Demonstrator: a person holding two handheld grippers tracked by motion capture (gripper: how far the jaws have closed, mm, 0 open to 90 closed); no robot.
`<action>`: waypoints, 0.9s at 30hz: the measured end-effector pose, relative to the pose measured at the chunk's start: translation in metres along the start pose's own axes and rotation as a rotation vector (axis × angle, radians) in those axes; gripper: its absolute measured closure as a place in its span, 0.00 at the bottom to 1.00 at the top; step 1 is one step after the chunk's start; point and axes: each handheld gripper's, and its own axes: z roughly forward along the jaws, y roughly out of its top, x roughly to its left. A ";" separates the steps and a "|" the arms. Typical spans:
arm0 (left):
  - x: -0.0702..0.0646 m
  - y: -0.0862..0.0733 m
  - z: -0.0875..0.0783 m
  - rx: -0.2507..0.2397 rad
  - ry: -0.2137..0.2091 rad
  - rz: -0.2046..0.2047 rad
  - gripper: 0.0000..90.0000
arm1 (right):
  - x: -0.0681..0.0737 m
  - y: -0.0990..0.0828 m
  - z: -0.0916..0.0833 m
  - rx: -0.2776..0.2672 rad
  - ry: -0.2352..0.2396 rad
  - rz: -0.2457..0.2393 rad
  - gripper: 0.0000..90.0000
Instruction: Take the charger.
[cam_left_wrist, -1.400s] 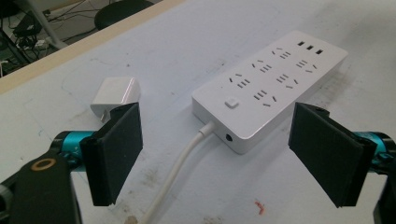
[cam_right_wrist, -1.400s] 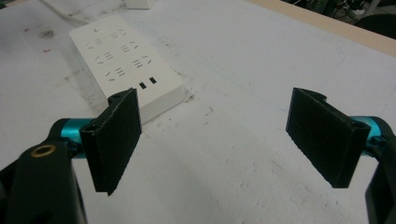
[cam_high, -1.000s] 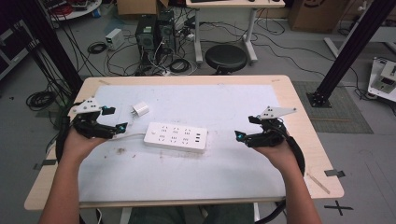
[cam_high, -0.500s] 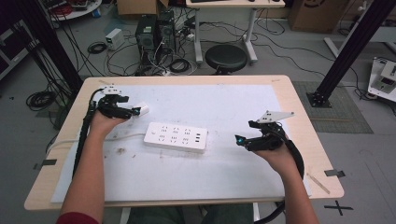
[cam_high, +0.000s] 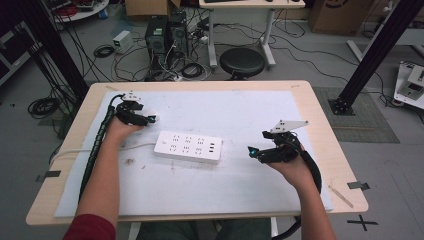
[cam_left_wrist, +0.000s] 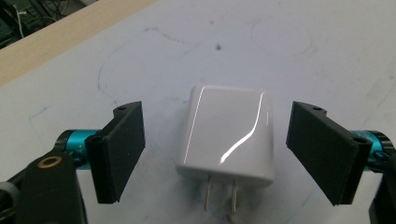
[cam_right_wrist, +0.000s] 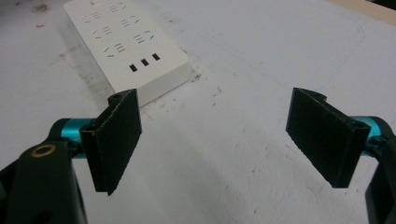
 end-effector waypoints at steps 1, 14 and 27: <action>-0.001 0.002 0.002 0.013 -0.005 0.015 0.22 | 0.001 0.001 -0.001 -0.002 0.002 0.001 0.21; -0.001 -0.003 0.011 0.092 -0.020 0.019 0.30 | 0.003 0.000 -0.003 -0.002 -0.002 -0.003 0.21; 0.000 -0.004 0.011 0.112 -0.036 0.036 0.43 | 0.003 0.001 -0.001 -0.004 0.003 -0.006 0.21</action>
